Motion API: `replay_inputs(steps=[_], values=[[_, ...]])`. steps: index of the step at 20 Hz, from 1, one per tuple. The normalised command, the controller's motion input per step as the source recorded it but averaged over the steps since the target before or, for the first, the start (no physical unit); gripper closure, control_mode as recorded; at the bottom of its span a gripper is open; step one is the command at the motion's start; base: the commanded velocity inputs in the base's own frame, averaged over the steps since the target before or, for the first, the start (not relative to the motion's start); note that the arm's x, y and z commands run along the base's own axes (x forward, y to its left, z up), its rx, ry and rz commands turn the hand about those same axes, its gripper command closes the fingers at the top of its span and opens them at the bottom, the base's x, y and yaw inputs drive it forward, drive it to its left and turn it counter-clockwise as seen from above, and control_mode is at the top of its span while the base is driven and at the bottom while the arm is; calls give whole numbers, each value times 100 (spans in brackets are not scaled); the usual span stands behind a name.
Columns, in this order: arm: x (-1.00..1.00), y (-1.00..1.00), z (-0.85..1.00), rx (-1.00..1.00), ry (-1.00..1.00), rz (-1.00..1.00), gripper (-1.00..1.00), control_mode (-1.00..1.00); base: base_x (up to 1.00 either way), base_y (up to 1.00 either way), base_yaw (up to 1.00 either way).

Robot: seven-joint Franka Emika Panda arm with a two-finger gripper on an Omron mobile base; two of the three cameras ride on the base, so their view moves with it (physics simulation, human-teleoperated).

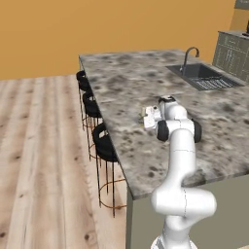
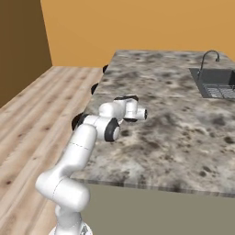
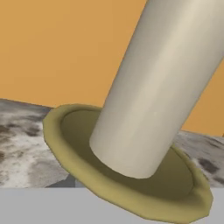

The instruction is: Get the candle and the liquor from the cabinet and move them to the dining counter.

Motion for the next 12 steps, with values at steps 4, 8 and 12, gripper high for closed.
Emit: replay_inputs(steps=[4, 8, 12], values=[[-3, 15, -61, -9, -18, 0, 100, -100, 0, 0, 0], [-1, 4, -60, -2, -9, 0, 100, -100, 0, 0, 0], [-1, 0, -57, 0, -4, -3, 100, -100, 0, 0, 0]])
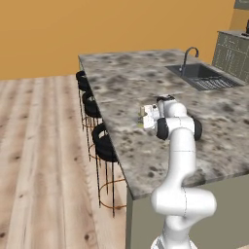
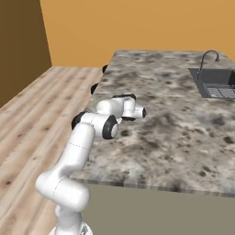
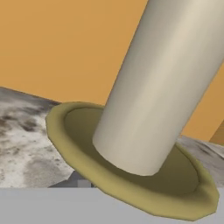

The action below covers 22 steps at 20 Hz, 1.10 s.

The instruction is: Get the candle and the liquor from the cabinet and move them to the dining counter.

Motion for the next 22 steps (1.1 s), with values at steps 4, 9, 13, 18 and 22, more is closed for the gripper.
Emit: replay_inputs(steps=[4, 9, 13, 18, 22], values=[[0, 0, -49, 0, -3, -3, -100, -100, 0, 0, 0], [-1, -6, -29, 0, -2, -3, -100, -100, 0, 0, 0], [-4, -6, -21, 1, 0, -4, -100, -100, 0, 0, 0], [-6, -5, -17, 2, 0, -3, -100, -100, 0, 0, 0], [-6, -16, -8, 1, 0, -3, -100, -100, 0, 0, 0]])
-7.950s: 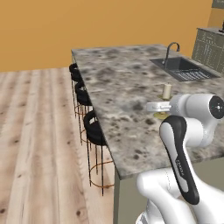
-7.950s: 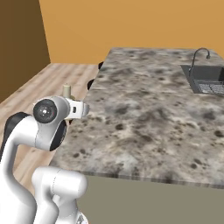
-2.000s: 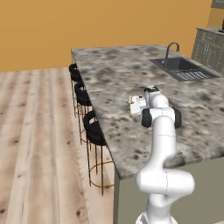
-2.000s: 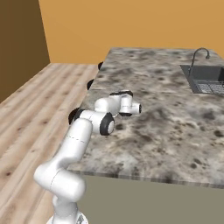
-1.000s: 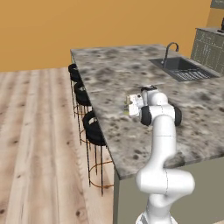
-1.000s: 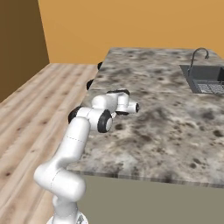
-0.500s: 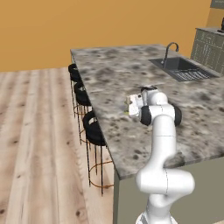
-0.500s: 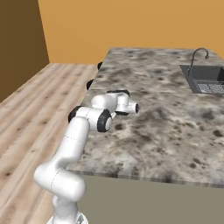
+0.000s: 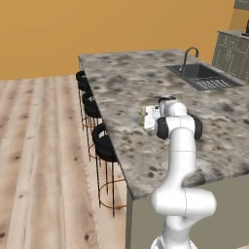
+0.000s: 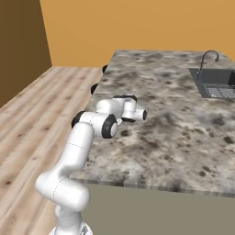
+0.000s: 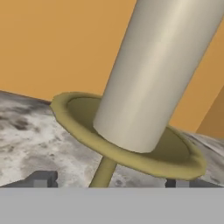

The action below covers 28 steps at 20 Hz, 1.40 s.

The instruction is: Get the candle and the liquor from the cabinet and move them to the dining counter.

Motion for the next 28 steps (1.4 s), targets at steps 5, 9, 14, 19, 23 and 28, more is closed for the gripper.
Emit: replay_inputs(steps=[5, 9, 14, 19, 23, 28], values=[[-8, -28, 0, 1, 0, -4, -100, -100, 0, 0, 0], [-26, -28, 1, 4, 0, -5, -100, -100, 0, 0, 0], [-44, -10, 23, 2, 2, -9, -100, -100, 0, 0, 0], [-47, 0, 40, -1, 13, -13, -100, -100, 0, 0, 0], [-49, 0, 35, -5, 18, -18, -100, -100, 0, 0, 0], [-56, 0, 35, -13, 14, -5, -100, -100, 0, 0, 0]])
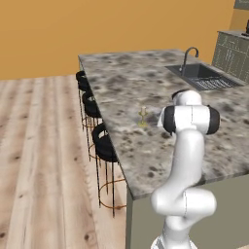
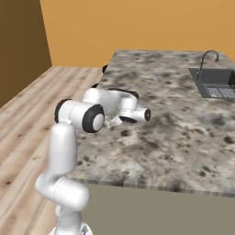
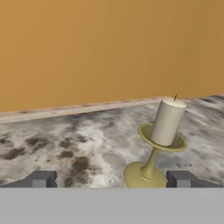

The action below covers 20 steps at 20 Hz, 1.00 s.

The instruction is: Get the candle and the liquor from the cabinet and move them to the dining counter.

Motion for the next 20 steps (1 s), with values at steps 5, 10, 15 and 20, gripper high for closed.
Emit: replay_inputs(steps=[5, 10, 15, 20], values=[[-52, 0, 42, -9, 15, -7, -100, -100, 0, 0, 0], [-50, 4, 42, 0, 15, -21, -100, -100, 0, 0, 0], [-45, 3, 39, 0, 20, -26, -100, -100, 0, 0, 0], [-50, 6, 37, -7, 9, -19, -100, -100, 0, 0, 0]])
